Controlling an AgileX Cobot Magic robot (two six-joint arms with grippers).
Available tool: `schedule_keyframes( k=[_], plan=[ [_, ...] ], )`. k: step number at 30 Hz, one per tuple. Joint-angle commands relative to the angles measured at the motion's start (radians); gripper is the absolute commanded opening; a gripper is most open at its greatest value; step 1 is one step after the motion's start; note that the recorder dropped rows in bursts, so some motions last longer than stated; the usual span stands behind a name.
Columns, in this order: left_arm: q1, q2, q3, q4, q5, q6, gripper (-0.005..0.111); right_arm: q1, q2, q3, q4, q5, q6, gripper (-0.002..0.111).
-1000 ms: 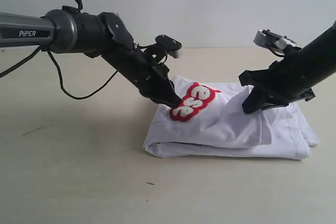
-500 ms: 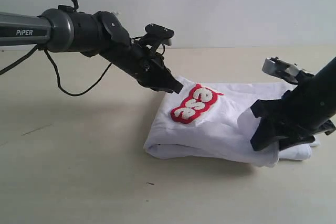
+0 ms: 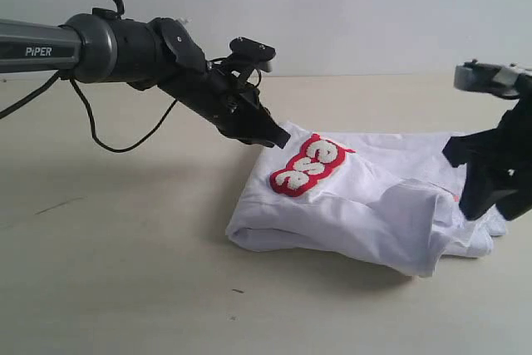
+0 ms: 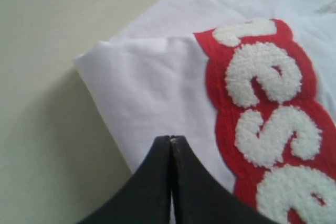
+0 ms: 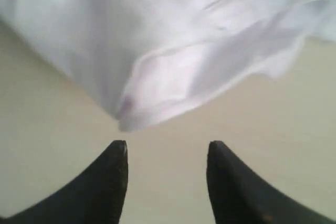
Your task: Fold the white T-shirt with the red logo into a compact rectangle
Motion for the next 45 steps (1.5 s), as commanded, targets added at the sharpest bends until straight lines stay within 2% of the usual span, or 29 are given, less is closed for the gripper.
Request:
schedule_keyframes(
  k=[1, 5, 8, 12, 15, 16, 17, 19, 21, 27, 29, 31, 32, 33, 36, 38, 43, 45],
  plan=[
    [0.000, -0.010, 0.004, -0.011, -0.016, -0.009, 0.000, -0.004, -0.054, -0.017, 0.029, -0.146, -0.005, 0.046],
    [0.000, -0.010, 0.004, -0.011, -0.011, -0.007, 0.000, -0.004, -0.033, -0.017, 0.351, -0.321, -0.223, 0.046],
    [0.000, -0.010, 0.004, -0.011, -0.002, -0.007, 0.000, -0.004, 0.038, -0.017, 0.435, -0.330, -0.263, 0.043],
    [0.000, -0.010, 0.004, -0.011, -0.016, -0.007, 0.000, -0.004, 0.142, -0.017, 0.365, -0.200, -0.257, 0.030],
    [0.000, -0.010, 0.004, -0.011, -0.027, -0.007, 0.000, 0.002, 0.178, -0.017, 0.293, -0.165, -0.244, 0.011],
    [0.000, -0.010, 0.004, -0.011, -0.027, -0.007, 0.000, 0.009, 0.182, -0.017, 0.232, -0.163, -0.214, 0.003],
    [0.000, -0.010, 0.004, -0.011, -0.027, -0.007, 0.000, 0.021, 0.185, -0.017, 0.147, -0.163, -0.160, 0.000],
    [0.000, -0.010, 0.004, -0.011, -0.027, -0.005, 0.000, 0.042, 0.196, -0.017, -0.041, -0.165, -0.006, 0.000],
    [0.000, -0.010, 0.004, -0.011, -0.027, -0.005, 0.000, 0.055, 0.211, -0.017, -0.150, -0.163, 0.087, 0.000],
    [0.000, -0.010, 0.004, -0.011, -0.027, -0.005, 0.000, 0.055, 0.256, -0.017, -0.135, -0.155, 0.075, 0.000],
    [0.000, -0.010, 0.004, -0.011, -0.027, -0.005, 0.000, 0.055, 0.259, -0.017, -0.105, -0.146, 0.025, 0.003],
    [0.000, -0.010, 0.004, -0.011, -0.027, -0.005, 0.000, 0.055, 0.248, -0.030, -0.107, -0.148, 0.025, 0.012],
    [0.000, -0.010, 0.004, -0.011, -0.027, -0.005, 0.000, 0.051, 0.222, -0.050, -0.132, -0.155, 0.028, 0.028],
    [0.000, -0.010, 0.004, -0.011, -0.027, -0.005, 0.000, 0.046, 0.205, -0.055, -0.154, -0.172, 0.049, 0.037],
    [0.000, -0.010, 0.004, -0.011, -0.023, -0.001, 0.000, 0.037, 0.180, -0.055, -0.237, -0.209, 0.170, 0.055],
    [0.000, -0.010, 0.004, -0.011, -0.021, -0.001, 0.000, 0.024, 0.192, -0.052, -0.248, -0.218, 0.221, 0.056],
    [0.000, -0.010, 0.004, -0.011, -0.012, -0.001, 0.000, -0.007, 0.306, -0.029, -0.201, -0.318, 0.206, 0.055],
    [0.000, -0.010, 0.004, -0.011, -0.022, 0.008, 0.000, -0.007, 0.316, -0.029, -0.086, -0.367, 0.117, 0.054]
  ],
)
